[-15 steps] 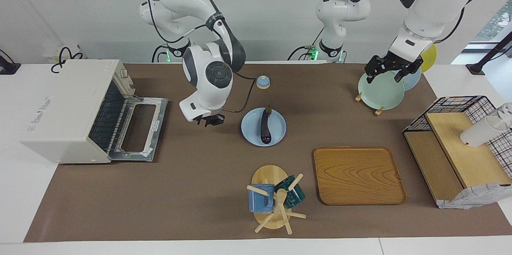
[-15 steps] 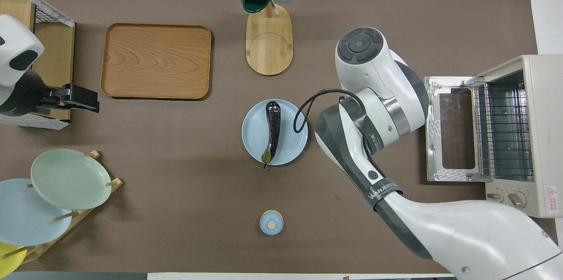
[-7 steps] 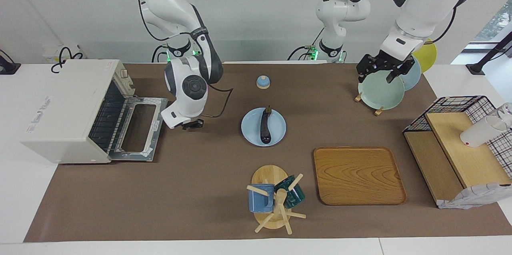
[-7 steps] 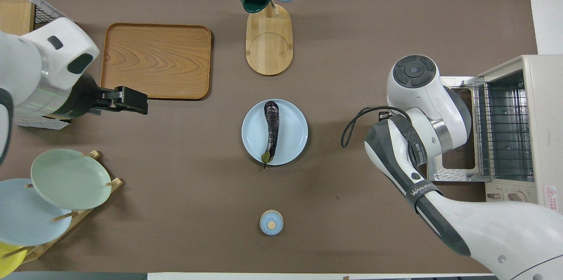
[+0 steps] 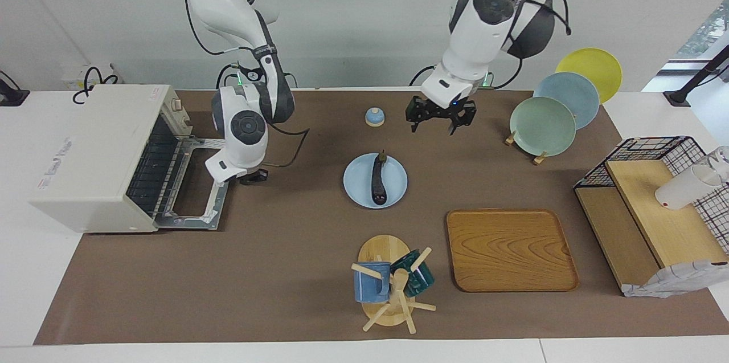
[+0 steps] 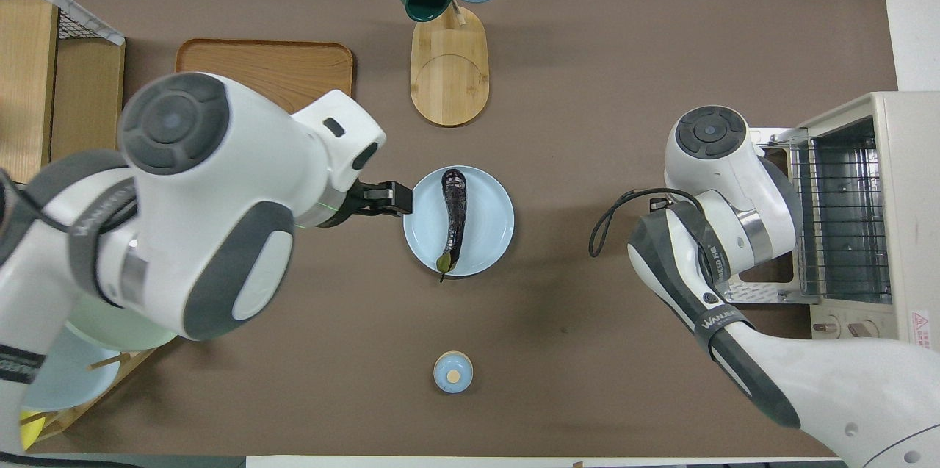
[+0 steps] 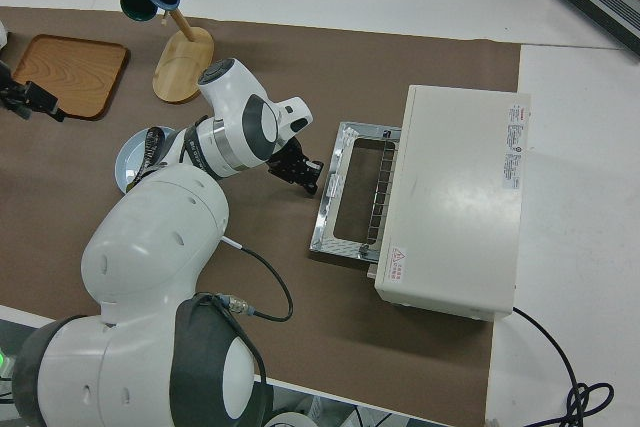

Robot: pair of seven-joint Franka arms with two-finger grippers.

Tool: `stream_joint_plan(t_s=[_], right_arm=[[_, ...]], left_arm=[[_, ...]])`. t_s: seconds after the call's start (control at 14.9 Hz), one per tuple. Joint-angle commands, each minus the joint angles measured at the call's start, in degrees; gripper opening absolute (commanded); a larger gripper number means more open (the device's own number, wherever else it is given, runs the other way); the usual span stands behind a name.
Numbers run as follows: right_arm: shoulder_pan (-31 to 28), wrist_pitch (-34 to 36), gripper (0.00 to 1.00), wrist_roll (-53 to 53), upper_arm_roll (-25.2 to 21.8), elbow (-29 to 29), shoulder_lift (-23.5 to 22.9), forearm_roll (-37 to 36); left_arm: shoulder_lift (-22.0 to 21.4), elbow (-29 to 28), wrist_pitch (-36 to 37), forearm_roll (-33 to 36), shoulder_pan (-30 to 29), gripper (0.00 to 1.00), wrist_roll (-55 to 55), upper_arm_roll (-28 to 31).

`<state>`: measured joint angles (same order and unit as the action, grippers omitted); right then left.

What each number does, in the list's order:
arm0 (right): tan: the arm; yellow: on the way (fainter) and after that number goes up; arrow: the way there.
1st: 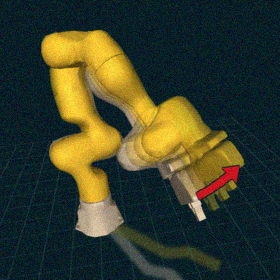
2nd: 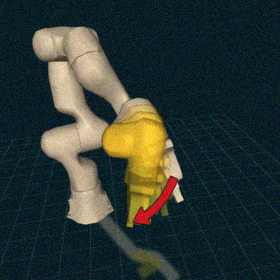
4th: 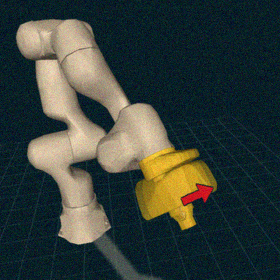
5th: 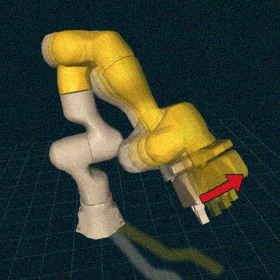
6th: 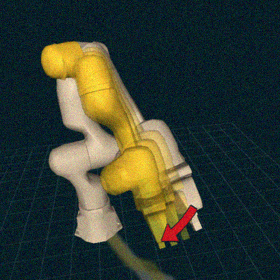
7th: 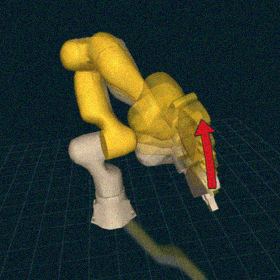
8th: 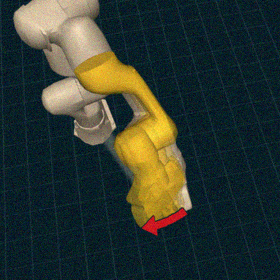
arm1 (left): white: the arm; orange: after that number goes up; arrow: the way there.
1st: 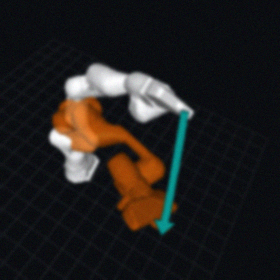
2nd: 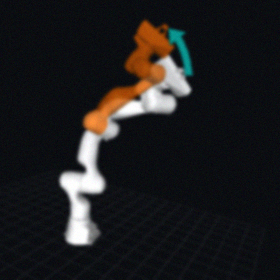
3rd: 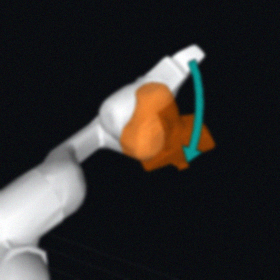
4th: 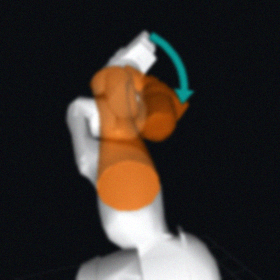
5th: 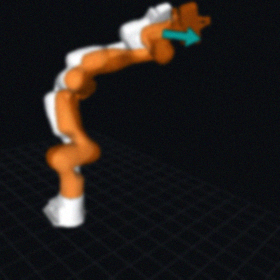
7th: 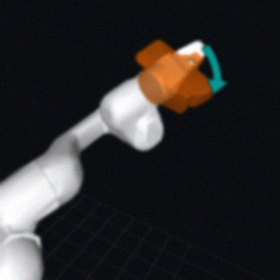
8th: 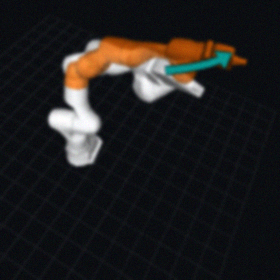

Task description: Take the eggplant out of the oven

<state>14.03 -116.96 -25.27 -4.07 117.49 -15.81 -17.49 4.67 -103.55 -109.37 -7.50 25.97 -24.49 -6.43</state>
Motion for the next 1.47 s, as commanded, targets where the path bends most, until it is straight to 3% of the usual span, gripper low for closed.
stream_joint_plan(t_s=[0.0, 0.27, 0.8, 1.14, 1.41], right_arm=[[-1.3, -0.6, 0.0, 1.5, 0.9, 2.1, 2.2, -3.4], [-1.3, 0.0, 0.0, 1.7, 0.9, 2.1, 2.4, -4.7], [-2.8, 5.2, 0.0, 8.8, 0.9, 1.8, 7.5, -4.9], [-2.5, 5.6, 0.0, 8.4, 1.3, 1.2, 7.6, -3.8], [-9.6, 11.4, 0.0, 20.8, 1.1, 0.8, 13.2, -3.8]], left_arm=[[3.2, -0.9, -4.4, -0.9, 3.8, 1.0, -2.2, 1.1], [4.3, -6.6, -13.4, -0.9, 7.1, 1.0, -4.9, 1.2], [13.4, -6.0, -22.7, -0.8, 11.2, 1.0, -9.0, 1.4], [14.3, -6.0, -25.5, -0.7, 11.2, 1.0, -10.6, 1.4], [16.2, -6.0, -28.4, -0.4, 11.1, 0.95, -11.1, 1.8]])
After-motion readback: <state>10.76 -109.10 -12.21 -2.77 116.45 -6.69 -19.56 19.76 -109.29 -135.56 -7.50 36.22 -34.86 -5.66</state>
